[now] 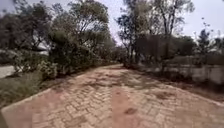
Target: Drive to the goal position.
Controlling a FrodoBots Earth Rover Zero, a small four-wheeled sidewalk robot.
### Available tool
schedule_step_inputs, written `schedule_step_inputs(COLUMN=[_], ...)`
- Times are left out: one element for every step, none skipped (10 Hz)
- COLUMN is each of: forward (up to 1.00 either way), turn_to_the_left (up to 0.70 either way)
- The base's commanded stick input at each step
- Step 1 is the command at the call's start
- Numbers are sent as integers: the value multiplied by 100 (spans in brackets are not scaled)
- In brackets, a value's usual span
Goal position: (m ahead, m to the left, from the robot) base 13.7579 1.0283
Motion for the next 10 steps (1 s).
schedule_step_inputs(forward=[70,70,70,70,70,70,70,70,70,70], turn_to_the_left=[0,0,0,0,0,32,14,0,0,0])
